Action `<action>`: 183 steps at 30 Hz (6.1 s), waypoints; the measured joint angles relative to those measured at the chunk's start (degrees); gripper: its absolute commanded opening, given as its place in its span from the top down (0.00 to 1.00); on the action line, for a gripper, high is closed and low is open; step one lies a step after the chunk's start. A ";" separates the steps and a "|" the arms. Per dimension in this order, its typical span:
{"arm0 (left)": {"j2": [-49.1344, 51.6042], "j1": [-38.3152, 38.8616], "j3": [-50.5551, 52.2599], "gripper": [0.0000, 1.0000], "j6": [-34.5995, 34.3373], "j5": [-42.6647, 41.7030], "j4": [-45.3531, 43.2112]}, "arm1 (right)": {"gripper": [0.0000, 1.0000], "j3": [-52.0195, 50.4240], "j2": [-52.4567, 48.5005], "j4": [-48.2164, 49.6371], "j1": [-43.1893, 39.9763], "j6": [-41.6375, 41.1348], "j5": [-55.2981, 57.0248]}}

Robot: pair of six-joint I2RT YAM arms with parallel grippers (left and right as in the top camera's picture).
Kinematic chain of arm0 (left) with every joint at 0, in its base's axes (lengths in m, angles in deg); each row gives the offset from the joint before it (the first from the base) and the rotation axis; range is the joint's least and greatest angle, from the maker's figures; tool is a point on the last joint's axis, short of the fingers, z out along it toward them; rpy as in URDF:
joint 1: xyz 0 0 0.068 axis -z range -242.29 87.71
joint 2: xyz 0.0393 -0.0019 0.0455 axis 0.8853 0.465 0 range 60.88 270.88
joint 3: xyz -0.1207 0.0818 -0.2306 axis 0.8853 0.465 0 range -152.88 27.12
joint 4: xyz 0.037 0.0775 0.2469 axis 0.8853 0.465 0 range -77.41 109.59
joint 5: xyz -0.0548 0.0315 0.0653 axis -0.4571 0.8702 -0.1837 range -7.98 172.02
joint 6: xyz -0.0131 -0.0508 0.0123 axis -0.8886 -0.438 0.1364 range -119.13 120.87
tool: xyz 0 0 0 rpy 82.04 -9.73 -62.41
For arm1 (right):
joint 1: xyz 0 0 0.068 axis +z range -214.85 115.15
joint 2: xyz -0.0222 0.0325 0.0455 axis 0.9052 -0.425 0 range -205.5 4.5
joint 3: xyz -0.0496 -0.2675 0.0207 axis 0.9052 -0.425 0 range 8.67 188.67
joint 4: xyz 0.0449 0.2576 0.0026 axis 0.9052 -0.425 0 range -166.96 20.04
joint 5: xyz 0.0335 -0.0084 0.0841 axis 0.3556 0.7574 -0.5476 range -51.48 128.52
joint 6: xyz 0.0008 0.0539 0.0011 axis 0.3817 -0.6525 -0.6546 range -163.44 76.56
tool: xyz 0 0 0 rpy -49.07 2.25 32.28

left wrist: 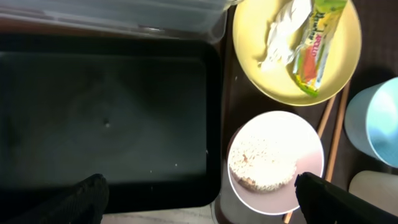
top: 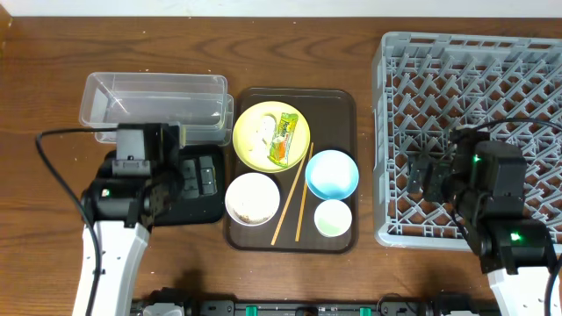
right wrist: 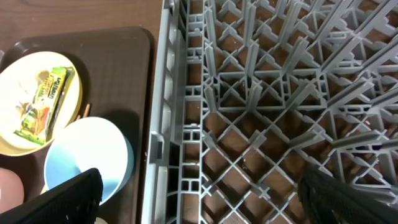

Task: Sort waste into correct bins and load items into the dishwasher rack
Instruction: 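Reach the left gripper to the white tissue on the yellow plate, then carry the tissue with the left gripper and drop it in the clear bin, then grasp the green snack wrapper on the yellow plate with the left gripper, then drop the green wrapper into the clear bin with the left gripper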

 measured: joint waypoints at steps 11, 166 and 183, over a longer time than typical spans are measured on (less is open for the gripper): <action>3.67 2.05 -0.09 0.05 0.00 -2.93 -18.95 | 0.01 0.09 -0.07 0.11 0.00 0.00 -0.63; 25.16 -4.33 -0.98 0.94 -38.25 8.07 -41.99 | 0.01 0.11 -0.09 -4.02 0.00 0.00 -0.76; 24.76 -4.52 -0.98 0.44 -38.14 4.48 -46.12 | 0.01 0.11 -0.09 -4.39 0.00 0.00 -0.81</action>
